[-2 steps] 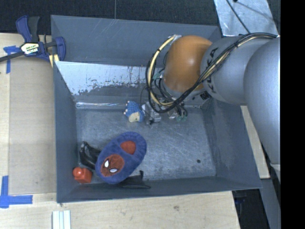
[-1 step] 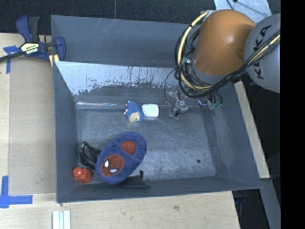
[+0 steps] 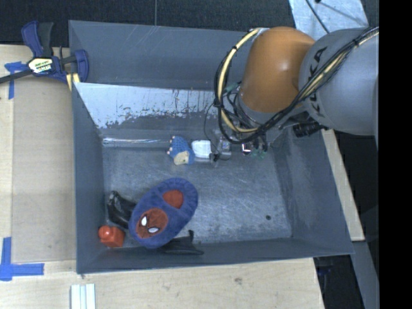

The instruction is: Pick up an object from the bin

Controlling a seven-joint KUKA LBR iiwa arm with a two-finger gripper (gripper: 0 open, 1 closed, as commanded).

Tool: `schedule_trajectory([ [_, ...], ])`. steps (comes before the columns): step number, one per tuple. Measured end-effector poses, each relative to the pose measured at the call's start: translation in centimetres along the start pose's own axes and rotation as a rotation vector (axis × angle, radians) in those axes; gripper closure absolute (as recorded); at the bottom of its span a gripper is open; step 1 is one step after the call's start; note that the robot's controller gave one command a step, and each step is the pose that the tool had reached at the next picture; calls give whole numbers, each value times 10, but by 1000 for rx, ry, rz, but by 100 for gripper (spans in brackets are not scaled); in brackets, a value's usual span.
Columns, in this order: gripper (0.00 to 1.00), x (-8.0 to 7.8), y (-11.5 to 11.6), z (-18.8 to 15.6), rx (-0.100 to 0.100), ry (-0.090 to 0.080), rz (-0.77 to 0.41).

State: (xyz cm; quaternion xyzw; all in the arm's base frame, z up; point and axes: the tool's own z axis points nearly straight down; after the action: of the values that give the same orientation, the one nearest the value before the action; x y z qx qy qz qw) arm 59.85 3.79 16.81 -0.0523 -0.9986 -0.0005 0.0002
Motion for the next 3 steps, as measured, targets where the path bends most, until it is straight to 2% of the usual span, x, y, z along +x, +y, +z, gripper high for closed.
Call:
schedule_trajectory([
  [1, 0, -1, -1, -1, 1, -2, 0],
  [2, 0, -5, 2, 78, 2, 3, 203],
  [3, 100, -7, 3, 76, 1, -2, 202],
])
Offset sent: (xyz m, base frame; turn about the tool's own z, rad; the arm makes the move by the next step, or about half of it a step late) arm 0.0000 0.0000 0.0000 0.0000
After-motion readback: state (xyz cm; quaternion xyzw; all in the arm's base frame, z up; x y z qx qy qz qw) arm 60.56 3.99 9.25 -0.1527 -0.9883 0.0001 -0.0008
